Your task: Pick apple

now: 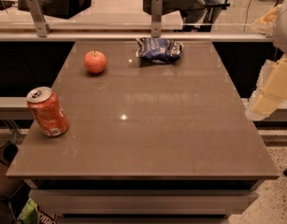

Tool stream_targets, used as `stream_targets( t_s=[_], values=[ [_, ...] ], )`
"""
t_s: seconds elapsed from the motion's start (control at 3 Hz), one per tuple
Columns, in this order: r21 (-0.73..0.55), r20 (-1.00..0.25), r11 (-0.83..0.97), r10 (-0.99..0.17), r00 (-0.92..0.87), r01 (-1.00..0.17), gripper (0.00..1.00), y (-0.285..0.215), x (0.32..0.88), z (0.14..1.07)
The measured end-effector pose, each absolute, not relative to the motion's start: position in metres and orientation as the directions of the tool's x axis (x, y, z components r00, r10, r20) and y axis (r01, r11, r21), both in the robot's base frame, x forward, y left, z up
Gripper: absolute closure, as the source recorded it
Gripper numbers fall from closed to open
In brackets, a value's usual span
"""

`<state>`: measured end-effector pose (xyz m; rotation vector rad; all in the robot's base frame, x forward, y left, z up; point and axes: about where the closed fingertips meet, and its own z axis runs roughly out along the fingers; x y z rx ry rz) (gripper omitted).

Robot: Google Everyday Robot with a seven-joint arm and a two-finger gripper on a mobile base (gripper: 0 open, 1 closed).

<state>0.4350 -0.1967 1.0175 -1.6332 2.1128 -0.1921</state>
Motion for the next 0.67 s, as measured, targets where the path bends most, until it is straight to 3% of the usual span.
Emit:
stream_targets(
  t_s=[0.67],
  values=[
    [-0.359, -0.491, 0.389, -0.852, -0.183, -0.849, 0.00, -0.140, 0.447, 1.003]
  ],
)
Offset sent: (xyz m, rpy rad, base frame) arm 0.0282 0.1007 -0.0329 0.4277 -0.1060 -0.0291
